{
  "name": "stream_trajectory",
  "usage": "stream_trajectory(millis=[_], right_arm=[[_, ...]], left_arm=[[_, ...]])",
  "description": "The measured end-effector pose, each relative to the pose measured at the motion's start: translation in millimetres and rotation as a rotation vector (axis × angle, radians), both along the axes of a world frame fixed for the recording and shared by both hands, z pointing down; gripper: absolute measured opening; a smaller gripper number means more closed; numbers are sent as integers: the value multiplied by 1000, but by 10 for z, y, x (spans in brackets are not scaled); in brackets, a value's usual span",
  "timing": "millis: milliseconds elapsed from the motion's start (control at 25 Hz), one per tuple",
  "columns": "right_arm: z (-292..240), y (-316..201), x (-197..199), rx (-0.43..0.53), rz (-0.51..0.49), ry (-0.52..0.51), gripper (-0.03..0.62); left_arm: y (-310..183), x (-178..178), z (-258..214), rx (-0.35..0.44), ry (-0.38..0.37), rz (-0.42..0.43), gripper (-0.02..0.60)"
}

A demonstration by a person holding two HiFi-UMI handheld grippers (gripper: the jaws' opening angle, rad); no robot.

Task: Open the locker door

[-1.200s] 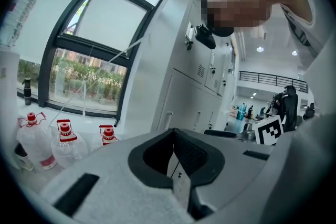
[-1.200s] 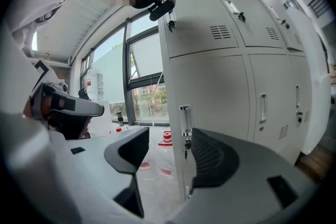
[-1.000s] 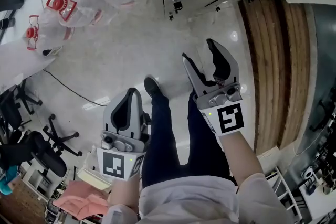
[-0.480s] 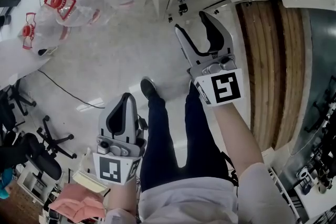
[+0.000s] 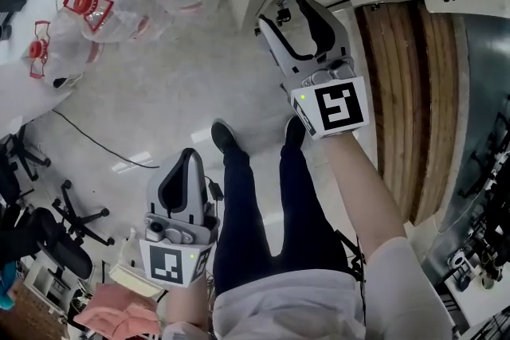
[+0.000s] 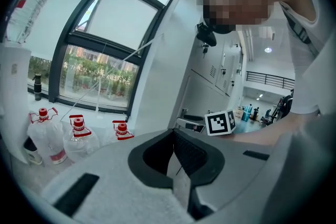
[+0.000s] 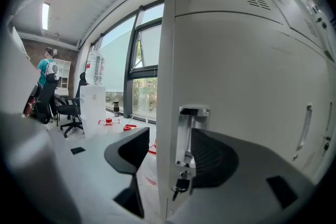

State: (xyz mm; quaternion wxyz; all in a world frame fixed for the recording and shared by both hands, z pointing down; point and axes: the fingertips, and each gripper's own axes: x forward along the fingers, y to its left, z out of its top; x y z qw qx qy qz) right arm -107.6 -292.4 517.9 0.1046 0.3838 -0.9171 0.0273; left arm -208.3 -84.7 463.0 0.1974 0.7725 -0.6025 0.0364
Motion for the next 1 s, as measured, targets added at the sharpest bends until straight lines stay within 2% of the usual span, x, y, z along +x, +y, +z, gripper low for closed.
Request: stream_trajectory(millis=[520, 720, 1000], right_arm=[[-23, -165, -28, 12, 38, 9, 227], [-22, -225, -11, 11, 68, 9, 112], [-20, -205, 12, 11, 80, 0, 107]], left_arm=[[11, -223, 49, -9, -16, -23, 3], [-21, -279, 56, -4, -17, -30, 3], [10, -281, 79, -9, -5, -35, 3]])
